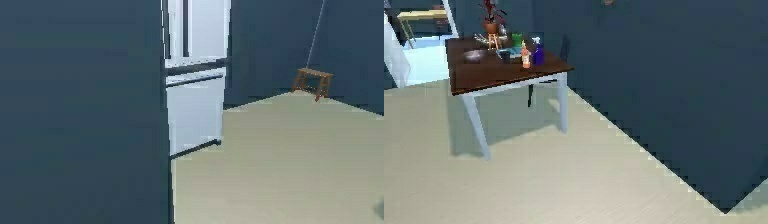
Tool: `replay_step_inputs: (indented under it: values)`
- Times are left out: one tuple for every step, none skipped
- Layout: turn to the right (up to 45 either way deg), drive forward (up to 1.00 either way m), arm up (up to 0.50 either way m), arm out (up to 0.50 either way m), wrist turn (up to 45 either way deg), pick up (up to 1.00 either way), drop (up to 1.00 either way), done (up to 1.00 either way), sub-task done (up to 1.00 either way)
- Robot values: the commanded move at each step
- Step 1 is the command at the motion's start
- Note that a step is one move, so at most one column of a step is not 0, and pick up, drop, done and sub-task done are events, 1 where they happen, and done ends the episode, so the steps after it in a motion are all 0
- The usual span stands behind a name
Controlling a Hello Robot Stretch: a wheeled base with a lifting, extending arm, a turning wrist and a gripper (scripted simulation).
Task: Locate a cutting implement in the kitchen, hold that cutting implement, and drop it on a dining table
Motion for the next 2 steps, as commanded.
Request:
replay_step_inputs:
  values:
    - [-45.0, 0.0, 0.0, 0.0, 0.0, 0.0, 0.0, 0.0, 0.0]
    - [-45.0, 0.0, 0.0, 0.0, 0.0, 0.0, 0.0, 0.0, 0.0]
